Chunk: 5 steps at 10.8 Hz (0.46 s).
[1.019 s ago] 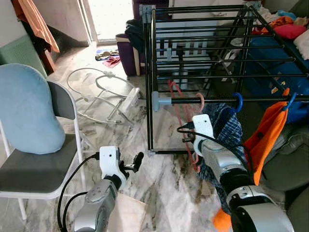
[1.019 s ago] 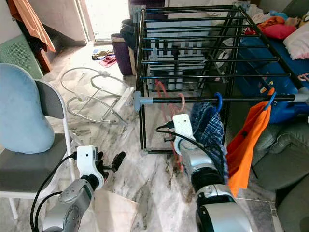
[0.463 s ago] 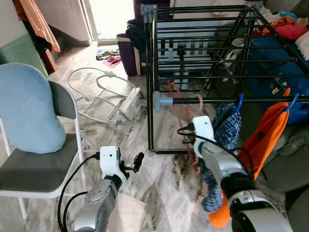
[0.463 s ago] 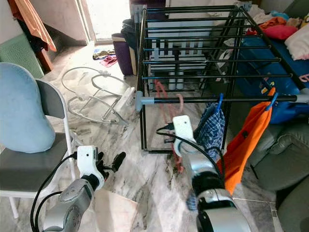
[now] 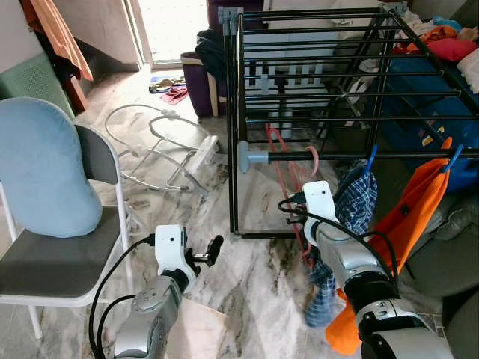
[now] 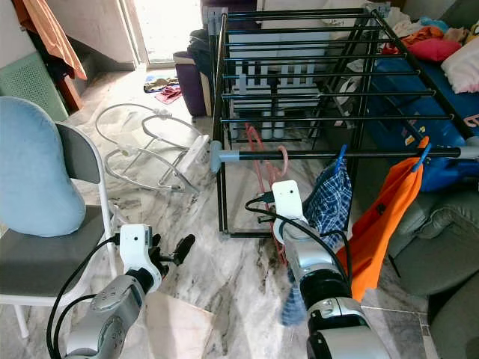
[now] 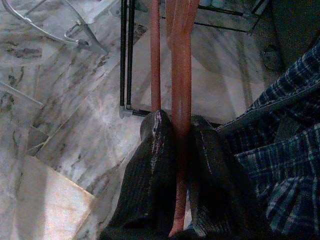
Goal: Hang hanger
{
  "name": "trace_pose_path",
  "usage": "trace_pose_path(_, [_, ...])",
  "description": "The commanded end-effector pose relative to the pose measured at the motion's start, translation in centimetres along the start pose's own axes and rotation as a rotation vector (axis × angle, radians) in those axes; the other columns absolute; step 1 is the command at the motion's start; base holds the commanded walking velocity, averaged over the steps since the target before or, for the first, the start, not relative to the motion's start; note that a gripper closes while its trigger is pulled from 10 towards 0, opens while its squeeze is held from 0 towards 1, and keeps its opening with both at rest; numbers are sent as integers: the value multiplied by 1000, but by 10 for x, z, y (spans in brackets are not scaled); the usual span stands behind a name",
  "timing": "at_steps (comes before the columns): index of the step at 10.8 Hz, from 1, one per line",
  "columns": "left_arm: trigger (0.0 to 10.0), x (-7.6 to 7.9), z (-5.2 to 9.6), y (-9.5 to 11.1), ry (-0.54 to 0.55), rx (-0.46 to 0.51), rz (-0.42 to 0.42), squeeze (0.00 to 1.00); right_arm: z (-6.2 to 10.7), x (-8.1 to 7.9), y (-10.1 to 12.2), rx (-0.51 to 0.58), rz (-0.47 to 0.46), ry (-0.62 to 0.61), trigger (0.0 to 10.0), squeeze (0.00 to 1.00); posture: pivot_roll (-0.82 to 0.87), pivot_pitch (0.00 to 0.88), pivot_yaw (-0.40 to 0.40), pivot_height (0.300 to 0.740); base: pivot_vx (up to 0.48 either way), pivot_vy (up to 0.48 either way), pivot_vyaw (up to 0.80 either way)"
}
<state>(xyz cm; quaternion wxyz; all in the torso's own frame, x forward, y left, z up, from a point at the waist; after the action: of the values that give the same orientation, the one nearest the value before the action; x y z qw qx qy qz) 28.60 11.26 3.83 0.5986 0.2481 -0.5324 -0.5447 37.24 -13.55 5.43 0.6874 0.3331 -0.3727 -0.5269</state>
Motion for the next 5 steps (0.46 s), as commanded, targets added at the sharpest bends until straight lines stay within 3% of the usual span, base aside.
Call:
trace_pose_path(1, [10000, 0, -2, 0, -9, -15, -14, 0, 0, -2, -4, -7, -10, -3, 10000, 0, -108, 0, 33, 740, 0, 0, 0])
trace_pose_path(5, [10000, 0, -2, -1, -11, -18, -15, 0, 1, -2, -3, 7, -32, -5, 10000, 0, -108, 0, 35, 740, 0, 0, 0])
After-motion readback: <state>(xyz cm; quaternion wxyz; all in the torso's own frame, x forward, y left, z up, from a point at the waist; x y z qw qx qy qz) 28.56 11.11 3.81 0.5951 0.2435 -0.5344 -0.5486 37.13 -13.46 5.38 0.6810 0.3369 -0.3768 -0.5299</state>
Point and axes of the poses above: a point about 5 cm out from each wrist's last joint towards the gripper, its own z axis pointing back from the gripper into the wrist, its own y axis along the axis of the wrist's last joint, x = y × z, the point moved 3 cm from there along -z, pointing out of the wrist towards the gripper, and after that the axes turned 4 degrees about z, right-handed, at the moved point
